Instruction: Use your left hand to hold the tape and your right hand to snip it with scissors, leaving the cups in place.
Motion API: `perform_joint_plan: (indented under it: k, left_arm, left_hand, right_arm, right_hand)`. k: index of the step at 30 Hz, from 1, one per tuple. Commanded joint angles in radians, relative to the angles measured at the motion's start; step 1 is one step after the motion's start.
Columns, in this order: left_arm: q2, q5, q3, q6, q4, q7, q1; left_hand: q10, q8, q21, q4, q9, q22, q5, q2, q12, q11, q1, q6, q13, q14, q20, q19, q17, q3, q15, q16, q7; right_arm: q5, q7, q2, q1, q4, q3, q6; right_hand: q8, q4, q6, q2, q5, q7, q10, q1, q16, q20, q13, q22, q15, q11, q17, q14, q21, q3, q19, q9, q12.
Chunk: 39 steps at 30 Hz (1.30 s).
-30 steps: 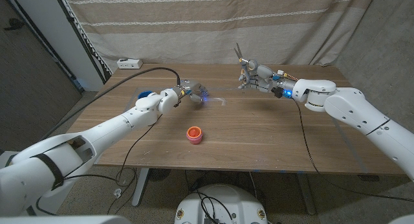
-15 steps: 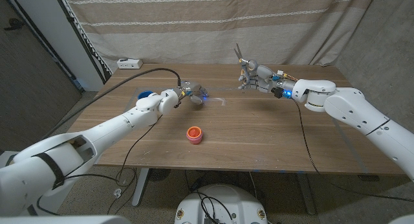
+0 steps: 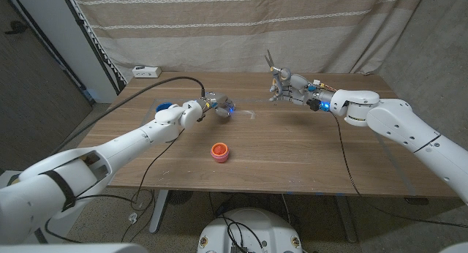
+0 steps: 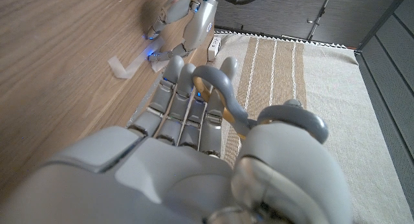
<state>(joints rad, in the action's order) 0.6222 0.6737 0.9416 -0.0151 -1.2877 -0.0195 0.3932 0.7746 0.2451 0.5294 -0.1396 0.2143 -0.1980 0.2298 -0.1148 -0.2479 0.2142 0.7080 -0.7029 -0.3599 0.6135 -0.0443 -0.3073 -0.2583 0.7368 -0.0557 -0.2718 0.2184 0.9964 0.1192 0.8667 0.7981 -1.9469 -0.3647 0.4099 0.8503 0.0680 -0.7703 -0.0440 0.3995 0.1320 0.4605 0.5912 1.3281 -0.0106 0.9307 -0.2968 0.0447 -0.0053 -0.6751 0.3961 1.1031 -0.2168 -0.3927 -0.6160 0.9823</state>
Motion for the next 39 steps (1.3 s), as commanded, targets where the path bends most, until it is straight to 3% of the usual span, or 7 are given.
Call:
perform_joint_plan:
  k: [1, 9, 14, 18, 21, 28, 39]
  left_arm:
    - [-0.004, -0.011, 0.007, 0.001, 0.011, -0.009, -0.002]
    - [0.000, -0.017, 0.003, 0.006, 0.009, 0.008, 0.006]
    - [0.005, -0.030, -0.015, 0.022, 0.008, 0.074, 0.028]
    - [0.006, -0.043, -0.034, 0.041, 0.009, 0.147, 0.050]
    - [0.004, -0.060, -0.049, 0.063, 0.016, 0.195, 0.063]
    - [-0.002, -0.120, -0.079, 0.094, 0.026, 0.218, 0.080]
    - [-0.018, -0.187, -0.121, 0.160, 0.049, 0.323, 0.114]
  left_hand:
    - [0.072, 0.022, 0.009, -0.011, 0.000, -0.002, -0.004, 0.018, -0.043, 0.001, 0.010, -0.058, -0.026, 0.088, -0.045, -0.017, -0.021, 0.037, -0.173, -0.025, -0.004]
    - [0.143, 0.043, 0.009, -0.024, 0.002, -0.003, -0.014, 0.027, -0.100, -0.001, 0.044, -0.130, -0.063, 0.172, -0.045, -0.027, -0.054, 0.061, -0.179, -0.048, -0.010]
    - [0.181, 0.062, 0.011, -0.021, 0.009, -0.005, -0.021, 0.039, -0.134, -0.001, 0.063, -0.181, -0.086, 0.200, -0.047, -0.032, -0.074, 0.066, -0.179, -0.053, -0.010]
    - [0.226, 0.102, 0.016, -0.013, 0.018, -0.009, -0.040, 0.081, -0.180, -0.004, 0.088, -0.277, -0.121, 0.236, -0.044, -0.036, -0.109, 0.064, -0.181, -0.064, -0.013]
    - [0.269, 0.124, 0.029, -0.015, 0.016, -0.014, -0.051, 0.136, -0.226, -0.006, 0.127, -0.325, -0.157, 0.290, -0.045, -0.047, -0.149, 0.074, -0.184, -0.077, -0.013]
    - [0.274, 0.133, 0.050, -0.022, 0.043, -0.021, -0.053, 0.186, -0.265, -0.007, 0.169, -0.304, -0.203, 0.360, -0.043, -0.053, -0.213, 0.061, -0.184, -0.106, -0.019]
    - [0.269, 0.150, 0.065, -0.024, 0.051, -0.024, -0.053, 0.190, -0.285, -0.007, 0.180, -0.325, -0.232, 0.384, -0.058, -0.061, -0.242, 0.055, -0.184, -0.106, -0.020]
  right_arm:
    - [-0.001, 0.000, -0.004, -0.006, 0.005, -0.004, 0.005]
    - [-0.001, 0.000, -0.005, -0.007, 0.004, -0.005, 0.006]
    - [-0.004, -0.002, -0.005, -0.008, 0.000, -0.006, 0.008]
    - [-0.001, -0.003, -0.004, -0.007, -0.002, -0.005, 0.010]
    - [-0.002, -0.004, -0.004, -0.006, -0.003, -0.005, 0.009]
    - [-0.001, -0.007, -0.002, -0.001, -0.007, -0.002, 0.007]
    - [0.000, -0.008, 0.007, 0.011, -0.015, 0.006, 0.000]
  right_hand:
    - [-0.001, 0.005, -0.002, -0.009, 0.002, 0.005, 0.005, 0.004, 0.006, 0.000, 0.000, 0.001, 0.065, -0.005, -0.001, -0.001, 0.006, -0.001, 0.006, -0.004, 0.543]
    - [-0.002, 0.006, -0.004, -0.009, 0.001, 0.007, 0.004, 0.005, 0.007, 0.000, 0.001, 0.005, 0.061, -0.004, 0.000, -0.005, 0.011, -0.001, 0.008, -0.006, 0.544]
    - [-0.004, 0.007, -0.004, -0.010, 0.001, 0.005, 0.005, 0.005, 0.008, 0.000, -0.003, 0.008, 0.063, -0.006, 0.003, -0.004, 0.013, -0.001, 0.009, -0.006, 0.543]
    - [-0.004, 0.007, -0.005, -0.010, 0.001, 0.005, 0.002, 0.006, 0.010, 0.000, 0.004, 0.009, 0.061, -0.003, 0.002, -0.005, 0.015, 0.000, 0.009, -0.007, 0.547]
    - [-0.005, 0.007, -0.005, -0.011, 0.001, 0.006, 0.003, 0.006, 0.011, 0.000, 0.002, 0.010, 0.060, -0.003, 0.002, -0.004, 0.016, 0.000, 0.010, -0.008, 0.547]
    - [-0.007, 0.008, -0.006, -0.011, 0.001, 0.003, 0.002, 0.006, 0.011, 0.000, 0.000, 0.014, 0.064, -0.005, 0.005, -0.006, 0.020, 0.000, 0.012, -0.007, 0.546]
    - [-0.009, 0.009, -0.004, -0.012, 0.000, 0.006, 0.002, 0.007, 0.015, -0.002, 0.003, 0.021, 0.063, -0.003, 0.009, -0.006, 0.028, 0.001, 0.015, -0.014, 0.549]
